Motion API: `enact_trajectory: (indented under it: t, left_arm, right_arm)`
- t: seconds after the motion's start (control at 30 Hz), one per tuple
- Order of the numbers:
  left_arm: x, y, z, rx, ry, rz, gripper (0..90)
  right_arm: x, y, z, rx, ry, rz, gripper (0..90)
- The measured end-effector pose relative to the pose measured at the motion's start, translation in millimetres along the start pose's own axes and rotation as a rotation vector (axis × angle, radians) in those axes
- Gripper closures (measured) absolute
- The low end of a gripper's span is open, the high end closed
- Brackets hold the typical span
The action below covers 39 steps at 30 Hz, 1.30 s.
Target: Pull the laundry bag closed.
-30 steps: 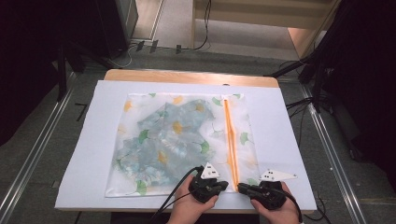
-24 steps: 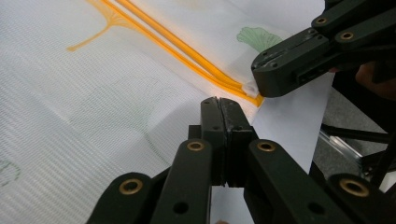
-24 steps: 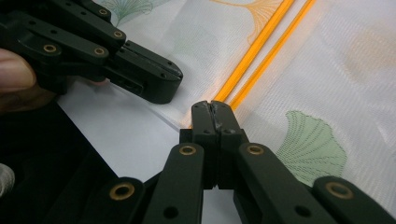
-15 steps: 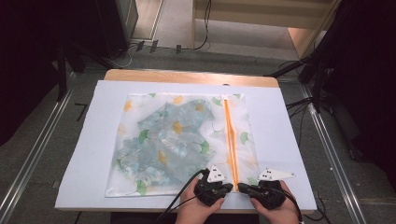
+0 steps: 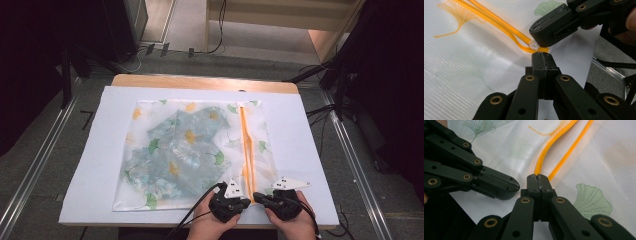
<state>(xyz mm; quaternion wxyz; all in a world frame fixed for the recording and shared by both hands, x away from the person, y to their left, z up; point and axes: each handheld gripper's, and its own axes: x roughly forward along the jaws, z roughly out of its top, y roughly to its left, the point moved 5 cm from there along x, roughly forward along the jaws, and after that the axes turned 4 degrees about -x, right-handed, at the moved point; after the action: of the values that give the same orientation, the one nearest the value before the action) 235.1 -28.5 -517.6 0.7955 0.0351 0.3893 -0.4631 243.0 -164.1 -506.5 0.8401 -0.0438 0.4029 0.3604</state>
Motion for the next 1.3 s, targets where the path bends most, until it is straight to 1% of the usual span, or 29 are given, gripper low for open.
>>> enact_trajectory:
  t: [0.03, 0.1, 0.17, 0.2, 0.27, 0.33, 0.43, 0.6, 0.67, 0.77, 0.83, 0.9, 1.0, 1.07, 1.23, 1.3]
  left_arm:
    - [0.0, -0.2, -0.1, -0.001, -0.001, 0.0, 90.0]
    - [0.0, -0.2, -0.1, 0.002, 0.001, -0.002, 90.0]
    - [0.1, -0.2, -0.1, 0.004, 0.001, -0.004, 90.0]
    - [-0.3, 0.3, 0.0, 0.001, 0.009, -0.004, 90.0]
    - [-0.1, 0.7, 0.1, -0.003, 0.004, -0.014, 90.0]
    - [-0.4, 0.7, 0.0, 0.002, 0.01, -0.01, 90.0]
    - [-0.5, 0.8, -0.1, 0.002, 0.01, -0.01, 90.0]
    - [-0.7, 1.0, -0.3, 0.002, 0.009, -0.012, 90.0]
    - [-0.7, 1.0, -0.4, 0.001, 0.009, -0.015, 90.0]
    - [-1.0, 1.1, -0.6, -0.002, 0.013, -0.02, 90.0]
    - [-1.1, 1.3, -0.6, 0.002, 0.013, -0.019, 90.0]
    - [-1.1, 1.1, -0.8, 0.0, 0.014, -0.023, 90.0]
    - [-1.0, 1.0, -0.8, -0.001, 0.014, -0.026, 90.0]
    - [-1.1, 1.1, -0.9, -0.003, 0.017, -0.026, 90.0]
    - [-0.7, 0.6, -0.8, -0.006, 0.01, -0.025, 90.0]
    - [-0.8, 0.8, -0.8, -0.003, 0.012, -0.025, 90.0]
  right_arm:
    - [0.8, -0.6, 1.5, -0.008, -0.006, -0.008, 90.0]
    - [1.4, -2.6, 4.5, -0.004, -0.011, -0.013, 90.0]
    - [4.7, -5.9, 7.3, -0.016, -0.008, -0.031, 90.0]
    - [6.7, -7.0, 9.1, -0.024, -0.011, -0.027, 90.0]
    - [9.0, -9.8, 13.5, -0.033, -0.017, -0.05, 90.0]
    - [11.2, -13.5, 17.0, -0.034, -0.018, -0.054, 90.0]
    - [14.9, -18.9, 22.2, -0.02, -0.026, -0.057, 90.0]
    - [20.3, -26.8, 30.9, -0.037, -0.026, -0.083, 90.0]
    - [23.0, -30.5, 34.9, -0.039, -0.026, -0.084, 90.0]
    - [27.2, -37.2, 41.1, -0.038, -0.025, -0.073, 90.0]
    - [29.2, -41.9, 46.3, -0.028, 0.0, -0.051, 90.0]
    - [30.9, -45.1, 49.9, -0.038, 0.0, -0.066, 90.0]
    - [34.7, -49.5, 56.1, -0.044, 0.003, -0.073, 90.0]
    - [38.2, -53.3, 60.5, -0.058, -0.001, -0.076, 90.0]
    - [46.3, -63.1, 72.7, -0.076, 0.006, -0.068, 90.0]
    - [49.4, -67.6, 77.7, -0.074, 0.008, -0.062, 90.0]
